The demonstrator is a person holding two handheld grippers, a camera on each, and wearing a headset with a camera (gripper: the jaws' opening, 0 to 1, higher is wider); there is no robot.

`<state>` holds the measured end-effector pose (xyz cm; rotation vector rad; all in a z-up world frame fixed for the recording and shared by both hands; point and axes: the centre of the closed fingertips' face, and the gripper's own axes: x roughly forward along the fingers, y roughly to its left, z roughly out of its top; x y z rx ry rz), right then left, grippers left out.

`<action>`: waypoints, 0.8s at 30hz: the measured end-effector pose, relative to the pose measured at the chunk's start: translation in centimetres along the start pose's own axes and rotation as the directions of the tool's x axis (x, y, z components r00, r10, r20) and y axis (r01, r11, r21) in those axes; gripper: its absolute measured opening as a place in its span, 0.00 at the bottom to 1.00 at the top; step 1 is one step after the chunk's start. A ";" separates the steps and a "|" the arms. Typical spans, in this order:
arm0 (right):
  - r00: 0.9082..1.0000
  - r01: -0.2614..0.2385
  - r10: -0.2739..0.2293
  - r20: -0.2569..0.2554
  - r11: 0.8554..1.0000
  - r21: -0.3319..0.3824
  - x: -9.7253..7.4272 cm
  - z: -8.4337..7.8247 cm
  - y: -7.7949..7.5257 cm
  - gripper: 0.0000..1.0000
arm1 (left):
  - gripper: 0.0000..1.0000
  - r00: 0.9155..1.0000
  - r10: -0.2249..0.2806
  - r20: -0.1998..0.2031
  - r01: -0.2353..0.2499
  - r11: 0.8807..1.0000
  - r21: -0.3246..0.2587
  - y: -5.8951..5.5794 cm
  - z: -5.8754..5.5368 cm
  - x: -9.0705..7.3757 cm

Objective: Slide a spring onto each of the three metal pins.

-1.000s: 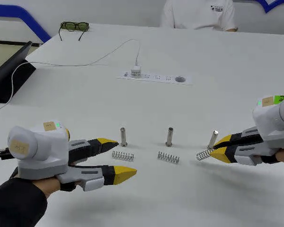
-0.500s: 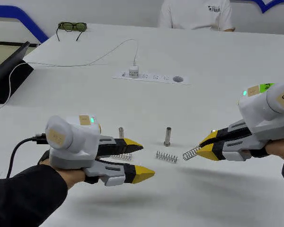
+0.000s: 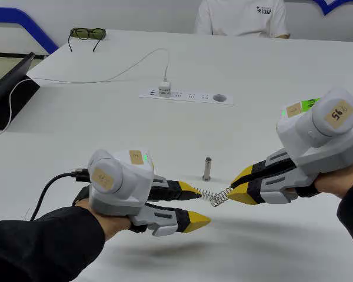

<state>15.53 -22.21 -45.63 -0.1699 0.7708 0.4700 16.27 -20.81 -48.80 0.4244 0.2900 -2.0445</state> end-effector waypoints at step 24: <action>0.998 -0.037 0.040 0.050 0.998 -0.047 1.4 2.8 1.8 0.11 | 0.11 0.999 -0.012 0.038 0.013 1.000 -0.023 -0.6 0.7 0.1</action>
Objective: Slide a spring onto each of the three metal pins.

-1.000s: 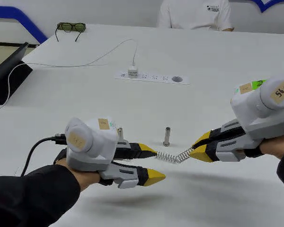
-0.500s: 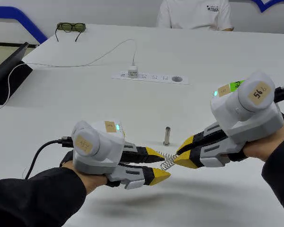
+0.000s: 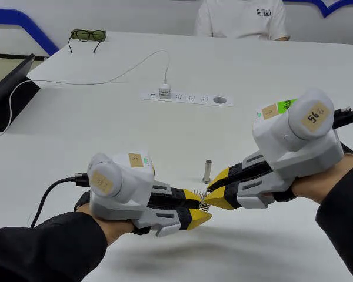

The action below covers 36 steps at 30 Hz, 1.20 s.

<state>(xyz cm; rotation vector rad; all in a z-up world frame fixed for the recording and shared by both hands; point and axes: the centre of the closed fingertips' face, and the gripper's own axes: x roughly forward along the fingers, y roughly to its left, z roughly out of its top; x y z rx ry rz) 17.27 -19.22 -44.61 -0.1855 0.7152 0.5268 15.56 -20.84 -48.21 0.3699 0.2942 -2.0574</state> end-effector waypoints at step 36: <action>0.993 0.108 -0.110 0.045 0.993 0.050 -3.0 -0.4 -3.3 0.12 | 0.34 0.995 0.092 0.028 -0.092 0.996 -0.021 2.2 0.2 -2.2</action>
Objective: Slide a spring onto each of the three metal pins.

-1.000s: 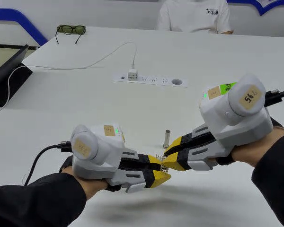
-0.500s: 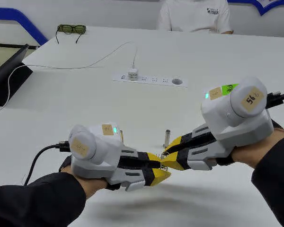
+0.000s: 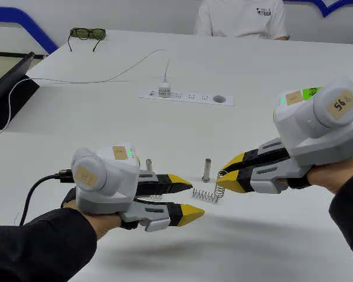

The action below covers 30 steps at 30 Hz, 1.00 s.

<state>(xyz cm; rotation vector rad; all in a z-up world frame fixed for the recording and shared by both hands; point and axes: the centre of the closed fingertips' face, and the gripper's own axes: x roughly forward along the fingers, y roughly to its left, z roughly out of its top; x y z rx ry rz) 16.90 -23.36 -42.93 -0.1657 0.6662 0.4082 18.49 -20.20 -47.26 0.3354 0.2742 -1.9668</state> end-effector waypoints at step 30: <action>0.962 0.265 -0.271 0.043 0.957 0.119 -5.3 -1.0 -8.8 0.12 | 0.45 0.984 0.175 0.041 -0.172 0.983 -0.071 3.2 -0.6 -5.2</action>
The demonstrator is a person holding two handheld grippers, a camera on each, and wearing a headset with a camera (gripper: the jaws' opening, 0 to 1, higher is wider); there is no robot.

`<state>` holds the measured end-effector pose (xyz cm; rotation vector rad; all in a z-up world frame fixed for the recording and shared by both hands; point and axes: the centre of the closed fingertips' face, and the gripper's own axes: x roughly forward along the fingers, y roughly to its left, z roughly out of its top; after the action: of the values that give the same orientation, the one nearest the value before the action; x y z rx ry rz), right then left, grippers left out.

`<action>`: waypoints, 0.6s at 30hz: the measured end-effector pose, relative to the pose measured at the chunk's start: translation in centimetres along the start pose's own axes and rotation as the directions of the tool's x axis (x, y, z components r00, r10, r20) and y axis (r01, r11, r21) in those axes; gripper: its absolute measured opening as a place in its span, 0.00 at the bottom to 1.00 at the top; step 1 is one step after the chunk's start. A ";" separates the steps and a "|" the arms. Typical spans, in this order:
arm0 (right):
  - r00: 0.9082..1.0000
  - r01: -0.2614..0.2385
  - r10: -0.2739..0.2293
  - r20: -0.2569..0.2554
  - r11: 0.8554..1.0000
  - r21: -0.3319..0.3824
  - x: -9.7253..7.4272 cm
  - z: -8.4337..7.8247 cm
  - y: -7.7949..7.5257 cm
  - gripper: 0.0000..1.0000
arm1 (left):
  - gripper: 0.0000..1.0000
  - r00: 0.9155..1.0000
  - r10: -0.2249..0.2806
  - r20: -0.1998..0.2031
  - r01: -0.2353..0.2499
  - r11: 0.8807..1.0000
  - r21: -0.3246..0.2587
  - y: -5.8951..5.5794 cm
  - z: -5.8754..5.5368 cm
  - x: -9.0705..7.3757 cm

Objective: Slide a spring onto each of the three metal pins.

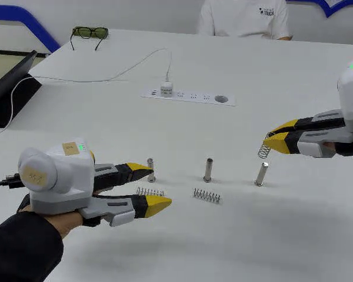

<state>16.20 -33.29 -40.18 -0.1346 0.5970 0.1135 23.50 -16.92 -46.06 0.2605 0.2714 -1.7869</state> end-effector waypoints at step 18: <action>0.997 0.038 -0.035 -0.073 0.999 0.037 2.4 -3.3 -1.6 0.12 | 0.46 1.000 0.012 -0.002 -0.012 1.000 -0.023 0.1 -0.5 -0.2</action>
<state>16.59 -35.18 -44.06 -0.1129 0.6686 0.0623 23.67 -16.60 -46.47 0.2469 0.2915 -1.7708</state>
